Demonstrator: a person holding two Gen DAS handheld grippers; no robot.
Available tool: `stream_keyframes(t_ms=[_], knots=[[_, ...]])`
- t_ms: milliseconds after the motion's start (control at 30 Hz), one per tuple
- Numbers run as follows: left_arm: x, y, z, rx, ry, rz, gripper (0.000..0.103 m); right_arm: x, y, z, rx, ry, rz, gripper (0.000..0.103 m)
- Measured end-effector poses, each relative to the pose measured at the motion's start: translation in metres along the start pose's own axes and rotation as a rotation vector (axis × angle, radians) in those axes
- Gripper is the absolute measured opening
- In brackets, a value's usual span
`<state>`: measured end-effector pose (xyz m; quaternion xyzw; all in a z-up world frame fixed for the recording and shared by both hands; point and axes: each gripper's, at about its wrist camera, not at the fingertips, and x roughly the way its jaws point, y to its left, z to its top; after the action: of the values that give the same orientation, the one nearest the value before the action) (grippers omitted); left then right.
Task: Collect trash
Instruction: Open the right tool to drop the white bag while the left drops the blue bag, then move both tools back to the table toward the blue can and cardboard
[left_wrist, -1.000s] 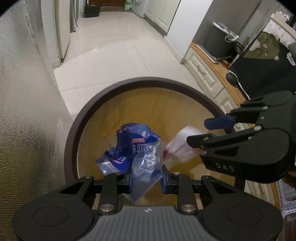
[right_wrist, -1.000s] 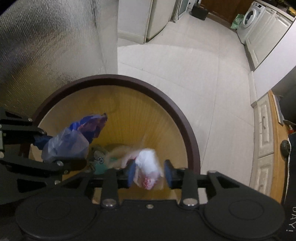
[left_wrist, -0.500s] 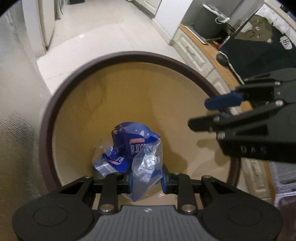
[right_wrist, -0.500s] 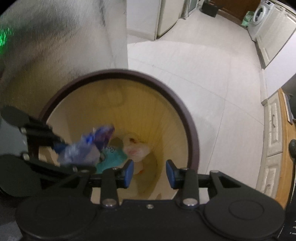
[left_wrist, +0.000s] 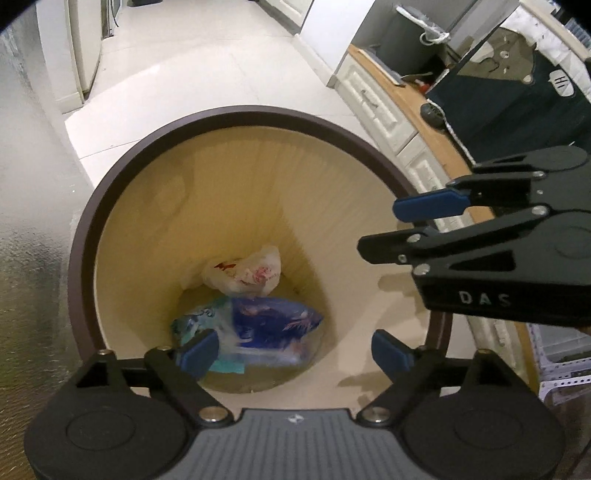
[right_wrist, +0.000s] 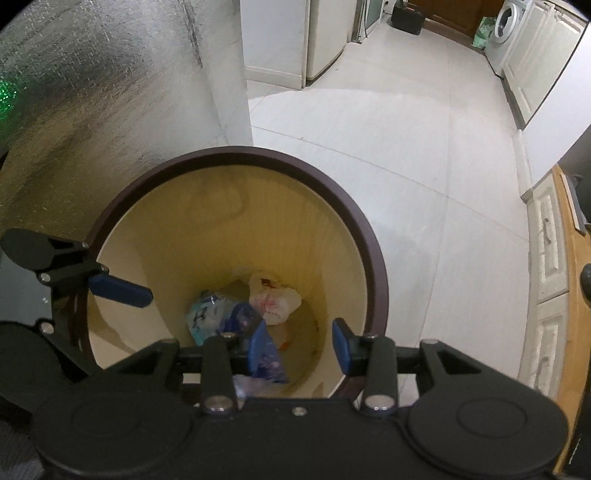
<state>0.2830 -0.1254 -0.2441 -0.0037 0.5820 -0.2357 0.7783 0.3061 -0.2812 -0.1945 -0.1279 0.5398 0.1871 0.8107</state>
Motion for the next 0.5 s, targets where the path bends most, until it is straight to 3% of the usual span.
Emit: stream_keyframes(t_ms=[267,500], knots=[[-0.01,-0.009,0.004,0.012,-0.011,0.023,0.098,-0.01,0.004,-0.007,0.001,-0.02,0.013,0.047],[-0.026,-0.013,-0.003,0.009,-0.026,0.04,0.103,-0.025,0.01,-0.012,-0.003,-0.054,0.014,0.058]])
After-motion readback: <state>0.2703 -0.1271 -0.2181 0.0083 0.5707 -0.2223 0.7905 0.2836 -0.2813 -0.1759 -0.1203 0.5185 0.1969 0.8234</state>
